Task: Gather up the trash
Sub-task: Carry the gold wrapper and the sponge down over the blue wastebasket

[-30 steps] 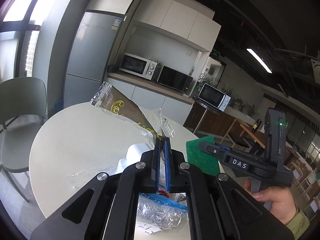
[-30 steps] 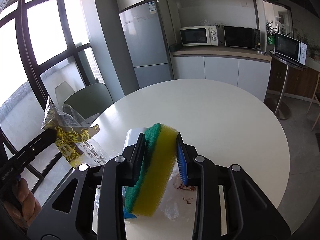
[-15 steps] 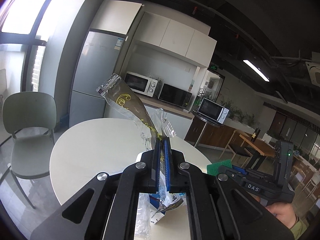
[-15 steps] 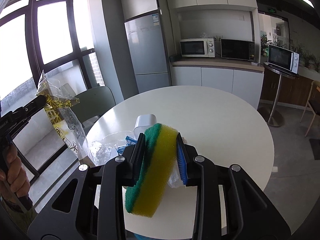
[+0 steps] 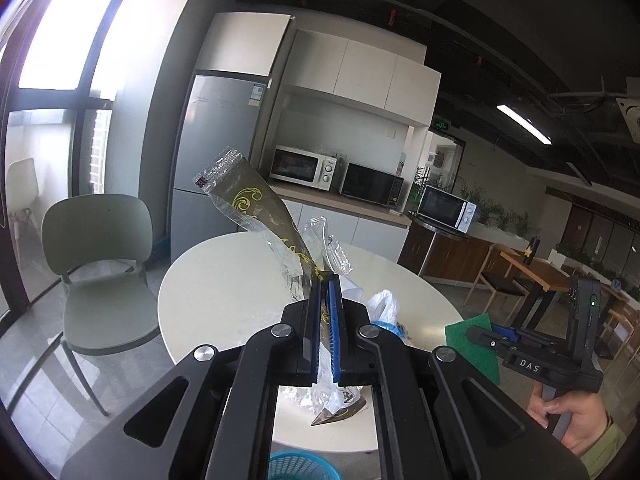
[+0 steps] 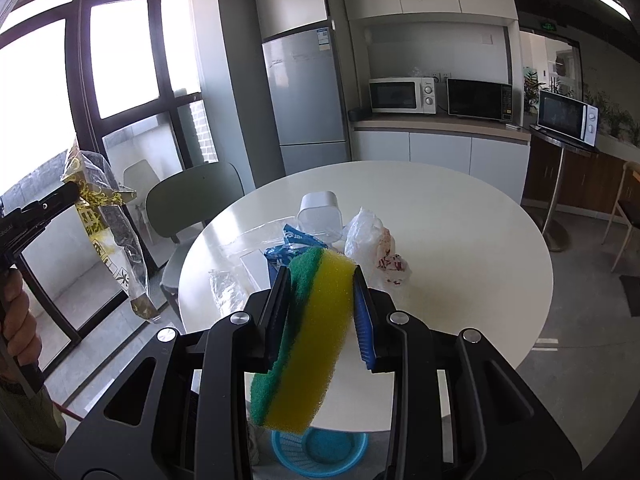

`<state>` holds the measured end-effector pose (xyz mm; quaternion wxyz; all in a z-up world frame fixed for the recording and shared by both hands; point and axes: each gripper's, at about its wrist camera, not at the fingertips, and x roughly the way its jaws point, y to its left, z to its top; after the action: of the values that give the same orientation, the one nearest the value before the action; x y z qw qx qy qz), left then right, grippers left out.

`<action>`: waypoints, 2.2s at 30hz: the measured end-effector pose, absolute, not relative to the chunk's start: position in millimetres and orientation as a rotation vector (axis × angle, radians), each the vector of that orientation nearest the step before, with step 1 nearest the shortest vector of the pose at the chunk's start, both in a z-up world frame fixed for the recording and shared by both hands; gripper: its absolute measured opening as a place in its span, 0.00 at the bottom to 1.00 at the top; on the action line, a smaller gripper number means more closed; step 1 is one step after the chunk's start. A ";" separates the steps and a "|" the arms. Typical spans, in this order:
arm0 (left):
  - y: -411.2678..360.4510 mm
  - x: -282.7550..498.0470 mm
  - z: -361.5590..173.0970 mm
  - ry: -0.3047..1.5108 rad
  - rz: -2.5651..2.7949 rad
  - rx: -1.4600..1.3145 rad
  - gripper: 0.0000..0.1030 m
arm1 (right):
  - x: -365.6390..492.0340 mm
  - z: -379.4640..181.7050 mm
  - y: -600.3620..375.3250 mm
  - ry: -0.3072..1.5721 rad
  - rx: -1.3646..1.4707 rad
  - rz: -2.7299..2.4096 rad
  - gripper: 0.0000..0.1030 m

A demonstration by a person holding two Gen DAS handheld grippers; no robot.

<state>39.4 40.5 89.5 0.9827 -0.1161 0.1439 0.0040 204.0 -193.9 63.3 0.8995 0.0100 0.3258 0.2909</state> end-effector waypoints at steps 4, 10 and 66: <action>33.9 25.2 71.9 0.342 0.014 -0.181 0.03 | 182.6 48.7 -199.4 0.691 0.024 0.595 0.28; 30.7 11.6 38.2 0.429 0.018 -0.146 0.03 | 151.7 19.1 -206.1 0.746 0.041 0.598 0.28; 15.4 168.3 -370.2 1.264 -0.070 -0.147 0.03 | 198.0 -388.3 -136.3 1.556 0.107 0.384 0.28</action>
<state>168.3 15.4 -370.2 0.8036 -0.0685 0.5903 -0.0328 198.0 -136.3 -388.3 0.6943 0.0480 0.6972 0.1718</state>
